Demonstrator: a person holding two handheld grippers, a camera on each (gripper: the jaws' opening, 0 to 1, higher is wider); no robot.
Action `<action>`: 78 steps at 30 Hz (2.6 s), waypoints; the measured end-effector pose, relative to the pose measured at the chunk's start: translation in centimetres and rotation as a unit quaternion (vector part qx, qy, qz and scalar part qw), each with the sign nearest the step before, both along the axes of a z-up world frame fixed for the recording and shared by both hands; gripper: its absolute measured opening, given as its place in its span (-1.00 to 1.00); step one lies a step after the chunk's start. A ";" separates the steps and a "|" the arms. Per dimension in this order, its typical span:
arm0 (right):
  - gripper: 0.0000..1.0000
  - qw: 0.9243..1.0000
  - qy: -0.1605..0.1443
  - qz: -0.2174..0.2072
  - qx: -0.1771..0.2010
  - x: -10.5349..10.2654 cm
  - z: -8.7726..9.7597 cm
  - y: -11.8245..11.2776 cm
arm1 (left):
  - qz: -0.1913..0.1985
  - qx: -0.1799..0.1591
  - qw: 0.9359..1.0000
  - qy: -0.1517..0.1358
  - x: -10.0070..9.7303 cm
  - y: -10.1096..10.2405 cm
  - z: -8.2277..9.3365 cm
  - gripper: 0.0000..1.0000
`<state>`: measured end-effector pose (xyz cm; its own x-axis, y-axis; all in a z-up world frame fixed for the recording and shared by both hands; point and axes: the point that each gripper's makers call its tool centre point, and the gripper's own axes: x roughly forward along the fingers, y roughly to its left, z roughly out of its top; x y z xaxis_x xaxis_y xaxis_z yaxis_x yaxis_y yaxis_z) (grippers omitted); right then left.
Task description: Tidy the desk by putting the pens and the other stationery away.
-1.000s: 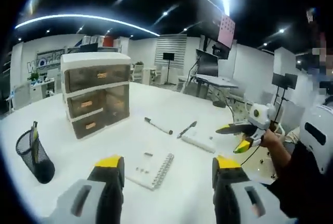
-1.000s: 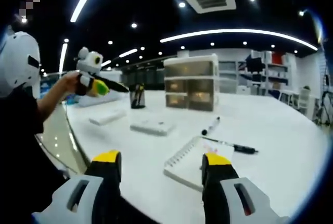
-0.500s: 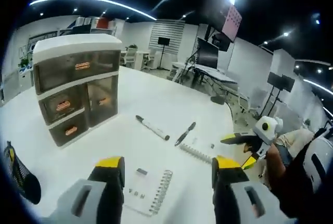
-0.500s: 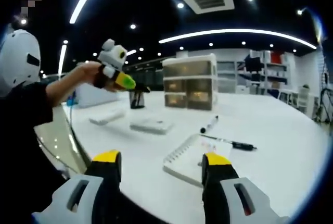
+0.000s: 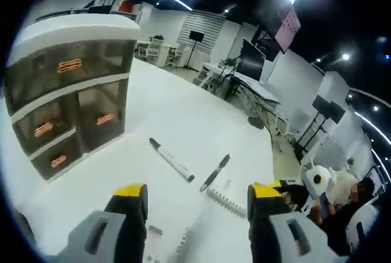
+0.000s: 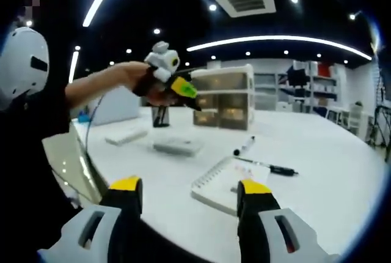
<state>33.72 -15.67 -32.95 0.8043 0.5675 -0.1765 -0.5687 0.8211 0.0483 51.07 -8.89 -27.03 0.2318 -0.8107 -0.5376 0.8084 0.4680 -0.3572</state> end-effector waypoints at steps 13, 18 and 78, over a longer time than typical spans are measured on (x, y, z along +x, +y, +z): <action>0.19 1.000 -0.002 -0.011 0.001 -0.9 -0.1 -0.9 | 0.019 0.058 0.998 0.032 3.2 -4.1 -1.3 0.23; 0.19 1.000 0.001 -0.014 0.002 -1.0 -0.4 -1.2 | 0.031 0.069 0.996 0.039 3.9 -4.9 -1.5 0.20; 0.18 1.000 -0.008 -0.018 0.000 -1.5 0.4 -1.8 | -0.046 0.264 0.962 -0.049 6.2 -8.6 -10.7 -0.56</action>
